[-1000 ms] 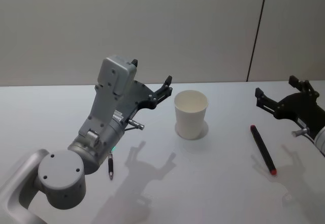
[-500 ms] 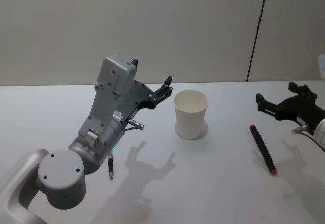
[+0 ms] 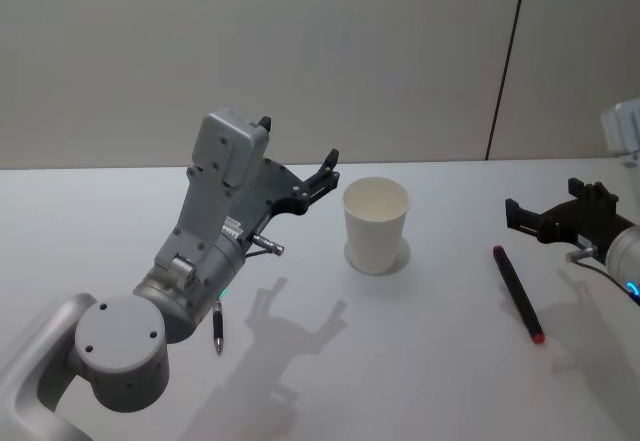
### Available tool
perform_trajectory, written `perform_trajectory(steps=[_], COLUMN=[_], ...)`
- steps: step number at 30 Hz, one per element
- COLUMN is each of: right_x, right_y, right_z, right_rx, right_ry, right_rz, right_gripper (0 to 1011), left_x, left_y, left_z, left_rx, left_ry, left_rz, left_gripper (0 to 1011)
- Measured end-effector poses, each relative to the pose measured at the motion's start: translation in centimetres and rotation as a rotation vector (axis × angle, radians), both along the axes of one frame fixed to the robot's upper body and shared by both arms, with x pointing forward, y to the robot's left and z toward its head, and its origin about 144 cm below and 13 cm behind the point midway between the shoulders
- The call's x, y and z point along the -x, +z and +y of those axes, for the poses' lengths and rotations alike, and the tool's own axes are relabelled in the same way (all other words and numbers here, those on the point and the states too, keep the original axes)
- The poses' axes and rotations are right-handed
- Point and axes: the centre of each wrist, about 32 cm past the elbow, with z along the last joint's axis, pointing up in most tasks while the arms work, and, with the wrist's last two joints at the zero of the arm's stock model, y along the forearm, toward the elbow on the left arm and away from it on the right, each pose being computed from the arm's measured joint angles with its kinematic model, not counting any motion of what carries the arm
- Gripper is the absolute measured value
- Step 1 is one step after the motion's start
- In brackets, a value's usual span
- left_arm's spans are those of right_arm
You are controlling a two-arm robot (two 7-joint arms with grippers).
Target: Place the pen into the pen holder.
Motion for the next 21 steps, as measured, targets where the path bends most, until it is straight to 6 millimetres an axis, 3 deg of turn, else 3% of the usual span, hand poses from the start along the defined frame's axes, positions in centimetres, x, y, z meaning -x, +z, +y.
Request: perform_trajectory(steps=[21], right_x=[-2.6], right_y=[-0.6], right_z=[1.9], right_rx=[0.041], right_ry=[-0.074], right_rz=[0.152], right_gripper=[1002], left_x=[0.0], left_y=[0.0], left_z=[0.0], left_rx=[0.000], left_ry=[0.000], left_rz=[0.000], left_gripper=[1003])
